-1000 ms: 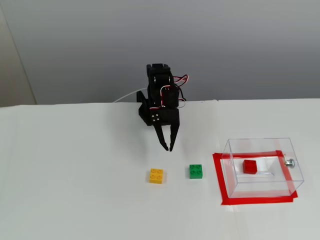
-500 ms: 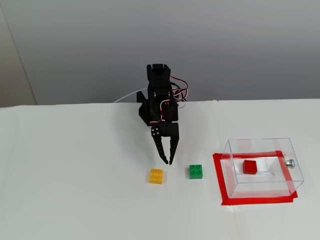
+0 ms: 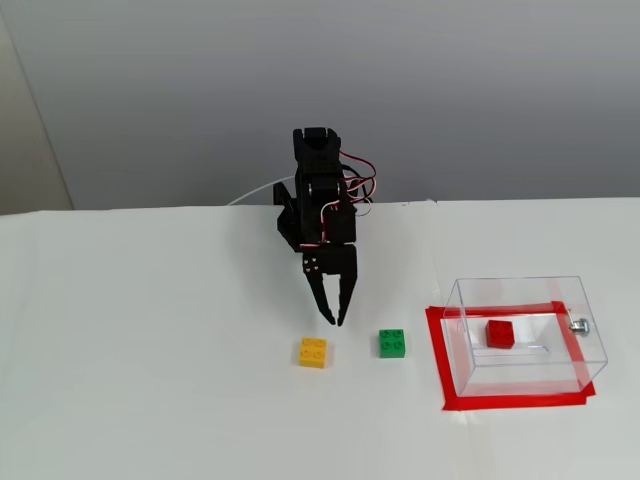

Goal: Pick the red lego brick and place it into the transparent box

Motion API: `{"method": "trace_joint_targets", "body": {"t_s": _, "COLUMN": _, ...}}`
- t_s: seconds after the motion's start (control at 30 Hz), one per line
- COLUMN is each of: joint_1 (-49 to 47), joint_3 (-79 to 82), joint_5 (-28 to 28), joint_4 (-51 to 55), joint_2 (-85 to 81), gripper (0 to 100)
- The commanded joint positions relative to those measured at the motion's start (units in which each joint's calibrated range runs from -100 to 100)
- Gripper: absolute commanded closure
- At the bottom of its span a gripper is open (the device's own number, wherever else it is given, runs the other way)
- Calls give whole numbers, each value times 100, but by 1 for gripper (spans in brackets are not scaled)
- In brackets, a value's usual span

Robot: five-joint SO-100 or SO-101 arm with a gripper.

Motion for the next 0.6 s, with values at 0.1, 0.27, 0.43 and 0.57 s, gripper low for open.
{"method": "trace_joint_targets", "body": {"t_s": 0.1, "joint_1": 40, "joint_3": -277, "joint_5": 4, "joint_4": 975, "joint_2": -59, "gripper": 99}}
{"method": "trace_joint_targets", "body": {"t_s": 0.27, "joint_1": -5, "joint_3": -557, "joint_5": 25, "joint_4": 1932, "joint_2": -59, "gripper": 99}}
{"method": "trace_joint_targets", "body": {"t_s": 0.43, "joint_1": -12, "joint_3": -566, "joint_5": 30, "joint_4": 1923, "joint_2": -59, "gripper": 99}}
{"method": "trace_joint_targets", "body": {"t_s": 0.57, "joint_1": -5, "joint_3": -584, "joint_5": 19, "joint_4": 1923, "joint_2": -51, "gripper": 99}}
